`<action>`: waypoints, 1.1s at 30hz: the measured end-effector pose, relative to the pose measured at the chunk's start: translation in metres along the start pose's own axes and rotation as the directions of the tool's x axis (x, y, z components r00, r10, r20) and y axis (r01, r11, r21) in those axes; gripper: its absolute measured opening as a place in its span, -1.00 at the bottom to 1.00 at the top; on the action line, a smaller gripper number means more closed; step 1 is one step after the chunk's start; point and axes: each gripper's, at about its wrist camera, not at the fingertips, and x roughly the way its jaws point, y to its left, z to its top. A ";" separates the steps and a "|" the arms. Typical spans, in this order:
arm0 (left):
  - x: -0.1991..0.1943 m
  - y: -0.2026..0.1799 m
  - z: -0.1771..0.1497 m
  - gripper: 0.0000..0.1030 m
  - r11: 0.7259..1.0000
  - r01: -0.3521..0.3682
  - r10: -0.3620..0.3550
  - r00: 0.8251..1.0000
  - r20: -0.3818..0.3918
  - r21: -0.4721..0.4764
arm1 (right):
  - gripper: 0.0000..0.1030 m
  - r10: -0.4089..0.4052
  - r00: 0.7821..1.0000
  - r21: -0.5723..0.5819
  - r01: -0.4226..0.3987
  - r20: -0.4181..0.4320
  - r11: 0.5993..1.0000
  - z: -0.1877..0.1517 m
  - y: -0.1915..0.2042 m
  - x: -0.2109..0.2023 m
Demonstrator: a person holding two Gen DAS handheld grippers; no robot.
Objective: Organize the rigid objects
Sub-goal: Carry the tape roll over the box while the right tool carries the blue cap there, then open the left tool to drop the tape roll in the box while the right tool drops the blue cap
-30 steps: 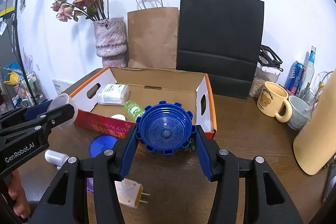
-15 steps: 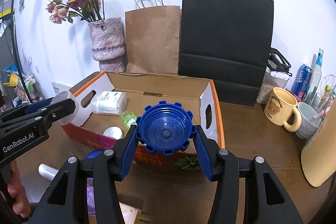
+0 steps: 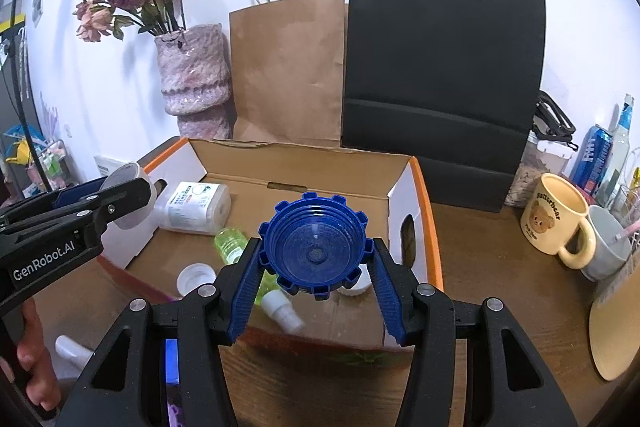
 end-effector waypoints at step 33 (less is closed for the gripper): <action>0.033 0.006 0.012 1.00 0.996 -0.058 0.055 0.998 0.044 0.061 | 0.61 -0.004 1.000 -0.030 0.004 -0.024 1.000 0.008 -0.005 0.038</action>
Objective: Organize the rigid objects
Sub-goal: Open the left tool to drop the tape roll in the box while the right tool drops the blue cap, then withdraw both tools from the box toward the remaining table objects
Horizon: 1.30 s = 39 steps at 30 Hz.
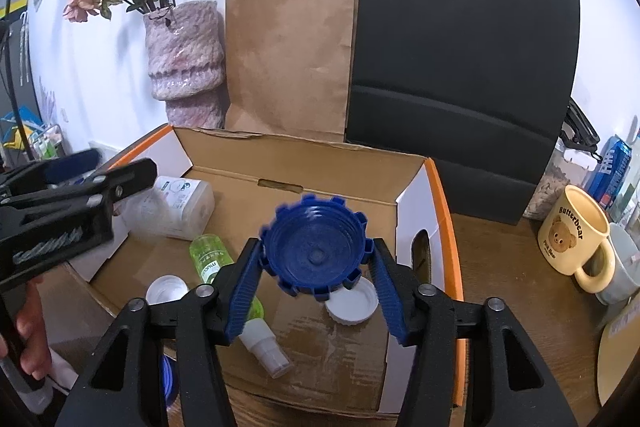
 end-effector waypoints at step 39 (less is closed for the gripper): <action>-0.040 0.017 -0.015 1.00 0.999 0.026 -0.025 0.999 0.030 -0.026 | 1.00 -0.010 0.997 -0.003 0.010 0.071 1.000 -0.013 0.006 -0.046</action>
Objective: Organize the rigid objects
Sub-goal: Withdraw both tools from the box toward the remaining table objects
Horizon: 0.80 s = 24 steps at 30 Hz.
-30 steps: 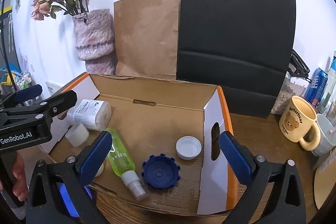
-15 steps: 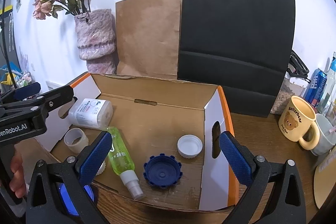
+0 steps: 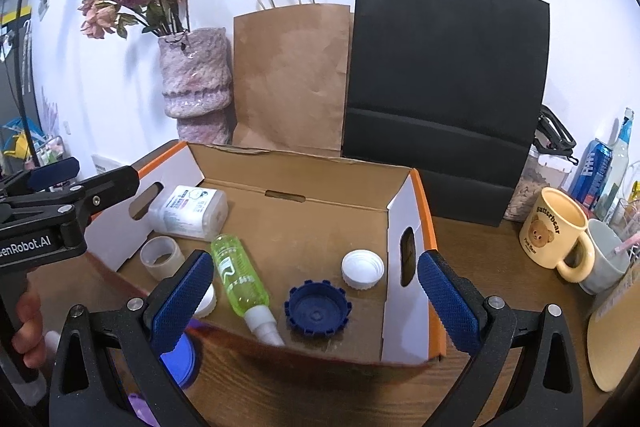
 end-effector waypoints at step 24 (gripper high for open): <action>-0.071 0.026 -0.060 1.00 1.000 -0.002 0.001 1.000 0.013 0.027 | 1.00 -0.010 1.000 -0.013 0.010 -0.020 1.000 -0.063 0.019 -0.064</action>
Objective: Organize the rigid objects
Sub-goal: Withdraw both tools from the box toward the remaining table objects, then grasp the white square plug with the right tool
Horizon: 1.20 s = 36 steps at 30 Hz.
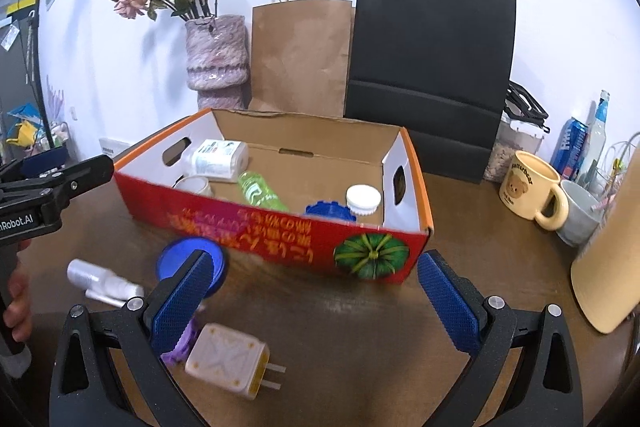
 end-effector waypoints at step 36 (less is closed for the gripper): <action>-0.030 0.035 -0.045 1.00 1.000 -0.004 0.001 0.994 -0.111 -0.031 | 1.00 0.011 0.983 -0.009 -0.013 -0.186 1.000 -0.050 0.036 -0.007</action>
